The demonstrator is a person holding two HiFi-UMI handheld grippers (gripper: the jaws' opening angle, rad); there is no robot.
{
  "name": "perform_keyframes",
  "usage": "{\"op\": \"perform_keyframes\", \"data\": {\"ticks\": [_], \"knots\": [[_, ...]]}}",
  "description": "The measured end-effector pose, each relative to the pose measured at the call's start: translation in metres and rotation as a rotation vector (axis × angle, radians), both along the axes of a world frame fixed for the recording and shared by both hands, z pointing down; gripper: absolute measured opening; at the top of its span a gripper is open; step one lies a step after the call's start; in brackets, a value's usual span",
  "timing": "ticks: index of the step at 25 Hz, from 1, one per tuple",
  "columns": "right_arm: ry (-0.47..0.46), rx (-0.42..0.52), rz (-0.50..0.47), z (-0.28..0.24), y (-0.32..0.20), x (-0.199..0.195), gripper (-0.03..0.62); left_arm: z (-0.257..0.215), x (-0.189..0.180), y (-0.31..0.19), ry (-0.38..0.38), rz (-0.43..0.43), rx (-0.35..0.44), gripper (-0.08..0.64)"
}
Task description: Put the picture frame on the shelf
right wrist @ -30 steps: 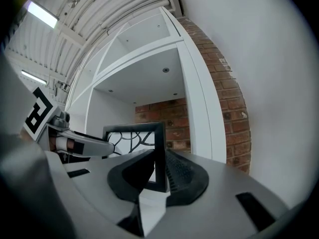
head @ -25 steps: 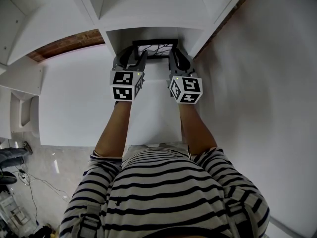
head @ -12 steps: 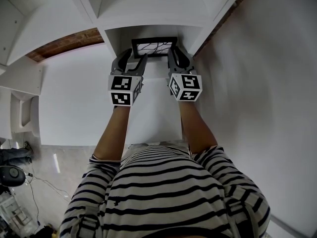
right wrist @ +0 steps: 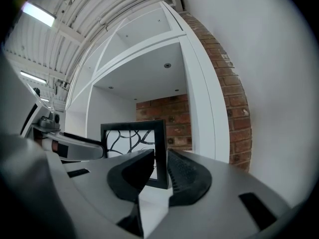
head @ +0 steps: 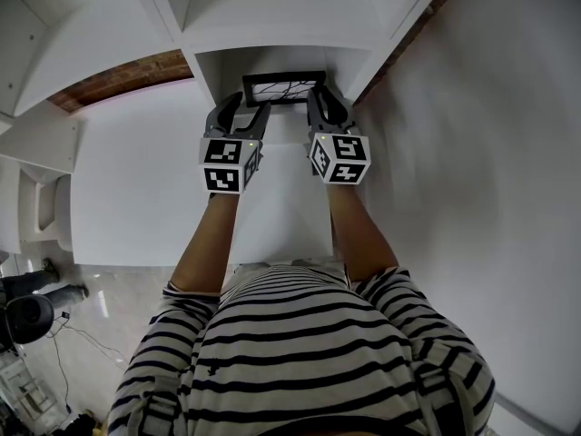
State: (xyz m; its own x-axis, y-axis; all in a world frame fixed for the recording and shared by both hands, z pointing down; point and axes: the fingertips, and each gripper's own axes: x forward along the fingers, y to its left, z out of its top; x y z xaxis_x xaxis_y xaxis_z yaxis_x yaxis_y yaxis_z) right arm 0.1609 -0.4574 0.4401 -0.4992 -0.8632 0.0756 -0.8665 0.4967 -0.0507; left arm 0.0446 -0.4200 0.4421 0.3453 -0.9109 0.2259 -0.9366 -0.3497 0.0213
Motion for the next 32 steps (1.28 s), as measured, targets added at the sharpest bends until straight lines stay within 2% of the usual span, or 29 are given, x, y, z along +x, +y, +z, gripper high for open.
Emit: {"op": "perform_keyframes", "data": {"ticks": [15, 32], "knots": [[-0.006, -0.026, -0.012, 0.003, 0.008, 0.005, 0.064, 0.003, -0.002, -0.002, 0.006, -0.018, -0.012, 0.215], [0.002, -0.046, -0.085, 0.004, 0.043, -0.004, 0.064, 0.008, 0.002, 0.024, 0.086, 0.032, -0.035, 0.215]]}}
